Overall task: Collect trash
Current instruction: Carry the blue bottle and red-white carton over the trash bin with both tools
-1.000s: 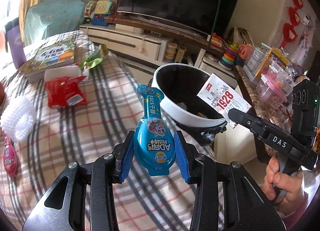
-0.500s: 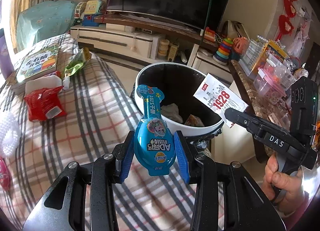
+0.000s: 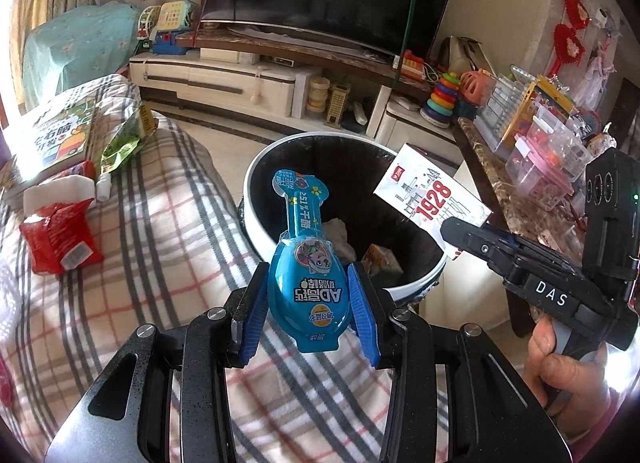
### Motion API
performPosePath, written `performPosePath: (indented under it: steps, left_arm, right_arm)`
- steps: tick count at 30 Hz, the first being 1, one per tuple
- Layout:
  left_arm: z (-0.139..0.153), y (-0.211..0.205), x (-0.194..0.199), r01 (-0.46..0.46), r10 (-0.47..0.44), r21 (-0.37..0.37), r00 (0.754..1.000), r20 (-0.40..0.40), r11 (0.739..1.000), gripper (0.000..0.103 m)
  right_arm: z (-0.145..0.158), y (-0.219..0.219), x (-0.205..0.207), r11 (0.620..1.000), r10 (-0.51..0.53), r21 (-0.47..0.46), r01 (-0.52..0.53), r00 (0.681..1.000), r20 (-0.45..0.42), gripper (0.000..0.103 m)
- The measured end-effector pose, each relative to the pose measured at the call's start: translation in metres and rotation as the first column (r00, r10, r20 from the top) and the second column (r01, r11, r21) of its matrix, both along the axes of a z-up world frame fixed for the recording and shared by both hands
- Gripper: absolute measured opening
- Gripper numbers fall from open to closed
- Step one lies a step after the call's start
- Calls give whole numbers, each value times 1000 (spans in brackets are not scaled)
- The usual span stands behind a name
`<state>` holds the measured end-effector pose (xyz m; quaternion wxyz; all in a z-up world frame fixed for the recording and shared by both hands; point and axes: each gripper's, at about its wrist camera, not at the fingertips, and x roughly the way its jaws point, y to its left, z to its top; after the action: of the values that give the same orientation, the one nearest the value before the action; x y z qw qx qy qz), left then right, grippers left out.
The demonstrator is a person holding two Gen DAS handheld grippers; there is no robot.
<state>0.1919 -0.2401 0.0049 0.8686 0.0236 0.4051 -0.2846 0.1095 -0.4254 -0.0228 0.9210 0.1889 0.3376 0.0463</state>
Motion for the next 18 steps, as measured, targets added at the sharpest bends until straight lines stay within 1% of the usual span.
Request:
performPosePath:
  steps: [18]
  left_arm:
    - [0, -18, 15, 4, -4, 17, 1000, -2, 1000, 38]
  right_arm:
    - [-3, -2, 17, 999, 2, -36, -3, 1000, -20, 33]
